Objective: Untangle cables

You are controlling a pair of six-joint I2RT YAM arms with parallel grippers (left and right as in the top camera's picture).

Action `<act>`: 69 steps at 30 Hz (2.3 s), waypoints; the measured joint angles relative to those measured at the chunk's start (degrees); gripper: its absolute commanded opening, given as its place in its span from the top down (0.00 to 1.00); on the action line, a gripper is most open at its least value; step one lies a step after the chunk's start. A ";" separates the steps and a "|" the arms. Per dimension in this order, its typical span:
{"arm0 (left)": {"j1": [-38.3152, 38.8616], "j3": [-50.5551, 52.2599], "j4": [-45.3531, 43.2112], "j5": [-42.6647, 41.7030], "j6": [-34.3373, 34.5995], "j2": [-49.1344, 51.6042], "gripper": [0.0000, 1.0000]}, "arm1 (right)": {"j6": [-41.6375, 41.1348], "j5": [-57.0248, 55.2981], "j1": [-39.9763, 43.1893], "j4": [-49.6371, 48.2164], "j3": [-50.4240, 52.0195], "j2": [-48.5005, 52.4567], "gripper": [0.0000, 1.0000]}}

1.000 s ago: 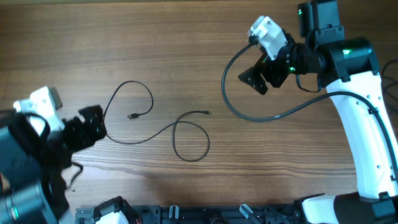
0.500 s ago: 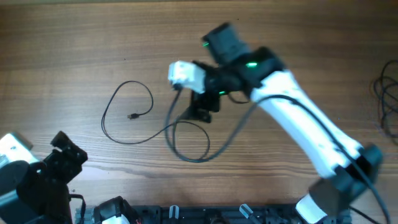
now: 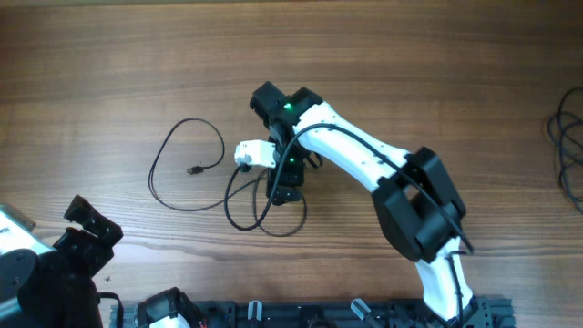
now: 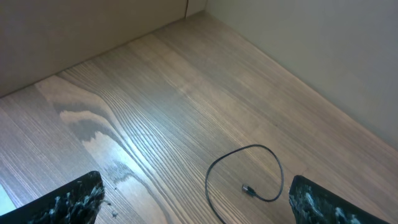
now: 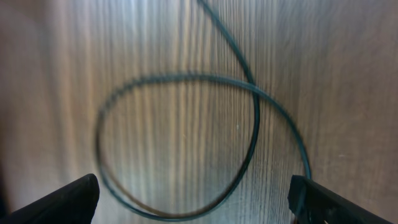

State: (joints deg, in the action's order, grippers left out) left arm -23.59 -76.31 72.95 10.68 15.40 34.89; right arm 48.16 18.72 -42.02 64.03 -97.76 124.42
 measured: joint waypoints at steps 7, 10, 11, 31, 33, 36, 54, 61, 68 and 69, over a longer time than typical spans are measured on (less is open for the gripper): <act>0.00 0.00 0.09 -0.26 -0.02 0.00 0.02 | 6.91 1.79 -0.83 -3.02 0.11 2.08 0.04; 0.00 0.00 0.11 -0.61 -0.02 0.00 0.02 | 10.29 2.93 -1.99 -3.04 0.11 2.08 0.07; -0.02 0.00 0.13 -1.05 0.00 0.00 0.02 | 11.43 3.26 -2.36 -3.13 0.13 2.08 0.15; 0.00 0.00 0.17 -2.01 -0.02 0.00 0.02 | 7.37 5.29 -2.56 -26.69 8.15 2.08 0.39; 0.00 0.00 0.17 -2.01 -0.02 0.00 0.02 | 6.47 5.31 -2.56 -26.82 8.15 2.08 0.68; -0.02 0.00 0.15 -2.01 -0.02 0.00 0.02 | 5.57 5.51 -2.56 -26.84 8.17 2.08 0.83; -0.02 0.00 0.17 -3.08 -0.02 0.00 0.02 | 3.32 9.27 -2.51 -30.18 10.47 2.08 0.30; 0.00 0.00 0.13 -3.08 -0.02 0.00 0.01 | 4.02 7.61 -2.51 -34.93 13.09 1.44 0.01; 0.00 0.00 0.13 -3.08 -0.02 0.00 0.02 | 4.55 6.14 -2.38 -35.30 14.43 0.59 0.15; 0.00 0.00 0.13 -3.08 -0.02 0.00 0.02 | 4.48 5.62 -2.27 -34.84 14.43 0.48 0.17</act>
State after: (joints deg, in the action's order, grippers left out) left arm -23.59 -76.31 73.08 7.60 15.38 34.89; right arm 52.64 24.34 -44.29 29.19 -83.33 124.90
